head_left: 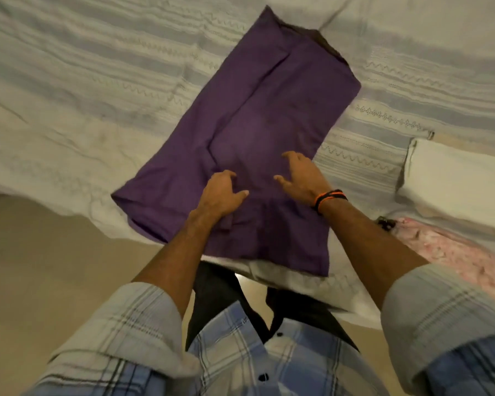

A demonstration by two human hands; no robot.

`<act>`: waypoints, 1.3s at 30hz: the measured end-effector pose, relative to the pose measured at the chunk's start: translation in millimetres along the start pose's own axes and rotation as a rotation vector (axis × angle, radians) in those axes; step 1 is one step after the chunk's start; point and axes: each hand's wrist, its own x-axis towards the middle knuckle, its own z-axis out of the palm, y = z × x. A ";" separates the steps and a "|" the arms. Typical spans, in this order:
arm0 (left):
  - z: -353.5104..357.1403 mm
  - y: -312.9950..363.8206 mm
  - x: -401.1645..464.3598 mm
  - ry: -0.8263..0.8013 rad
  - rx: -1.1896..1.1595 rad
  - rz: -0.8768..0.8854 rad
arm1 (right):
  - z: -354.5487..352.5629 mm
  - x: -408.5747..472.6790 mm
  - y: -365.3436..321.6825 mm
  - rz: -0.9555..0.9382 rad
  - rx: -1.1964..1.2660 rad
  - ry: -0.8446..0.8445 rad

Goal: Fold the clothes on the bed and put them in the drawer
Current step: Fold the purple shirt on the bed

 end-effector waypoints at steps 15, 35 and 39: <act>136.4 -1.0 -83.8 -0.137 -0.260 -0.319 | 33.4 -64.6 91.4 0.096 -0.057 -0.212; 270.5 62.8 -59.7 0.435 -1.191 -1.183 | 48.2 -13.0 165.5 0.157 0.168 -0.308; 272.9 70.4 -66.2 0.506 -1.399 -1.268 | 48.6 -17.4 175.6 0.210 0.332 -0.384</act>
